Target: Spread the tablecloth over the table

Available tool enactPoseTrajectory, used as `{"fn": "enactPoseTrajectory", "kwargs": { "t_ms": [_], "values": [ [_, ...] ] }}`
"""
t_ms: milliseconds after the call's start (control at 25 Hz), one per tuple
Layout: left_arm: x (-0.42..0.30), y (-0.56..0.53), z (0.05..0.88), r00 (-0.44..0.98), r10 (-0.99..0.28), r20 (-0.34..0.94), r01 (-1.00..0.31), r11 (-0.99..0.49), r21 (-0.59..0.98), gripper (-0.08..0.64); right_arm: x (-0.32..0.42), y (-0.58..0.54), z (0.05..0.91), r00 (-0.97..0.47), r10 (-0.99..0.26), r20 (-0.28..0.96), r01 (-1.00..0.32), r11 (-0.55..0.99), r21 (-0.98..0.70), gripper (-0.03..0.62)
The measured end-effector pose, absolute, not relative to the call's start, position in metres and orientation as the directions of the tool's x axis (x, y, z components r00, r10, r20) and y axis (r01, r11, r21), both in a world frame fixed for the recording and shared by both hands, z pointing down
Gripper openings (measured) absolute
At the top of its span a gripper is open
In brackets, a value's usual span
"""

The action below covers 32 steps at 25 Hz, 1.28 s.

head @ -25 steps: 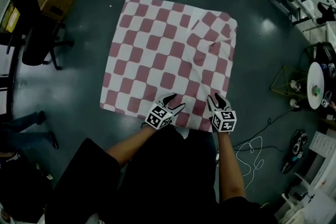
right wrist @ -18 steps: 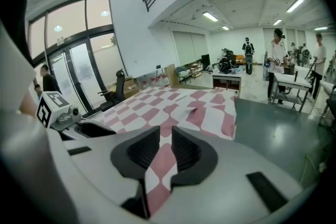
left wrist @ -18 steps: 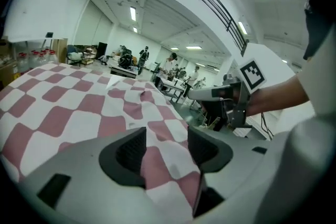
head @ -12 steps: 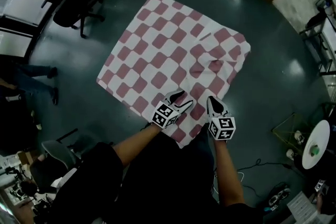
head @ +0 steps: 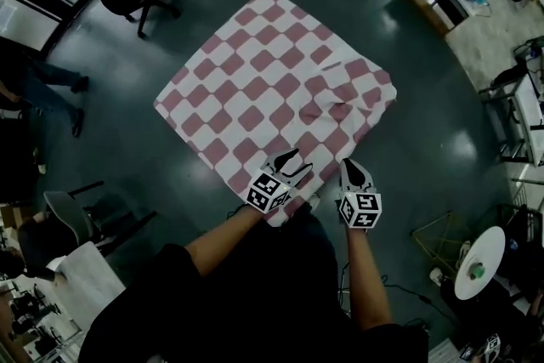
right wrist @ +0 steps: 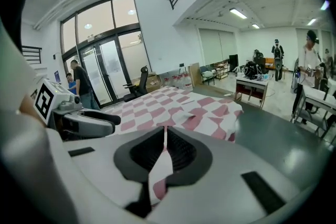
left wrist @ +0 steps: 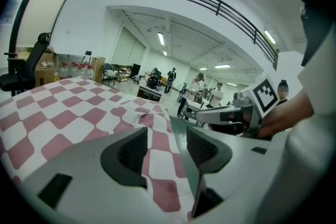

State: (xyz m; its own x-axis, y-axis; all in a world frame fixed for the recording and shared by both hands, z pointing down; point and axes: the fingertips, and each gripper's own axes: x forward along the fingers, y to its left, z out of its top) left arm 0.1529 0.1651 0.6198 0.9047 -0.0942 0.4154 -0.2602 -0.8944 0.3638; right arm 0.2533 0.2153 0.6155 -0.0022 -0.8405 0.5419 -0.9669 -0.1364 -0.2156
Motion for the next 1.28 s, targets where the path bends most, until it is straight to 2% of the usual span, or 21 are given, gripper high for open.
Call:
{"fn": "enactPoseTrajectory", "kwargs": {
  "t_ms": [200, 280, 360, 560, 760, 880, 960, 1120, 1280],
  "values": [
    [0.146, 0.159, 0.601, 0.913, -0.136, 0.386, -0.278, -0.898, 0.341, 0.165, 0.267, 0.226, 0.604, 0.080, -0.820, 0.567, -0.967, -0.203, -0.157, 0.031],
    [0.146, 0.152, 0.596, 0.917, -0.154, 0.367, -0.291, -0.888, 0.355, 0.082, 0.277, 0.224, 0.603, 0.100, -0.806, 0.584, -0.967, -0.216, -0.133, 0.031],
    [0.149, 0.147, 0.595, 0.916, -0.183, 0.356, -0.321, -0.867, 0.380, 0.046, 0.297, 0.220, 0.604, 0.126, -0.794, 0.594, -0.968, -0.231, -0.103, 0.031],
    [0.180, 0.132, 0.620, 0.886, -0.216, 0.410, -0.384, -0.837, 0.389, 0.029, 0.372, 0.173, 0.631, 0.101, -0.783, 0.613, -0.974, -0.202, -0.098, 0.031],
    [0.222, 0.115, 0.653, 0.829, -0.260, 0.495, -0.485, -0.775, 0.406, 0.029, 0.446, 0.103, 0.672, 0.004, -0.745, 0.667, -0.995, -0.070, -0.073, 0.032],
    [0.246, 0.098, 0.668, 0.804, -0.287, 0.521, -0.524, -0.756, 0.392, 0.029, 0.483, 0.066, 0.702, -0.028, -0.701, 0.713, -0.998, -0.019, -0.058, 0.064],
    [0.260, 0.088, 0.675, 0.798, -0.291, 0.528, -0.536, -0.744, 0.399, 0.029, 0.491, 0.050, 0.725, -0.072, -0.657, 0.751, -0.997, 0.024, -0.075, 0.133],
    [0.272, 0.081, 0.690, 0.774, -0.291, 0.562, -0.563, -0.722, 0.401, 0.029, 0.484, 0.044, 0.764, -0.120, -0.563, 0.818, -0.992, 0.107, -0.072, 0.137],
    [0.280, 0.082, 0.702, 0.755, -0.280, 0.592, -0.580, -0.707, 0.404, 0.029, 0.490, 0.033, 0.766, -0.119, -0.574, 0.810, -0.987, 0.156, -0.034, 0.137]
  ]
}}
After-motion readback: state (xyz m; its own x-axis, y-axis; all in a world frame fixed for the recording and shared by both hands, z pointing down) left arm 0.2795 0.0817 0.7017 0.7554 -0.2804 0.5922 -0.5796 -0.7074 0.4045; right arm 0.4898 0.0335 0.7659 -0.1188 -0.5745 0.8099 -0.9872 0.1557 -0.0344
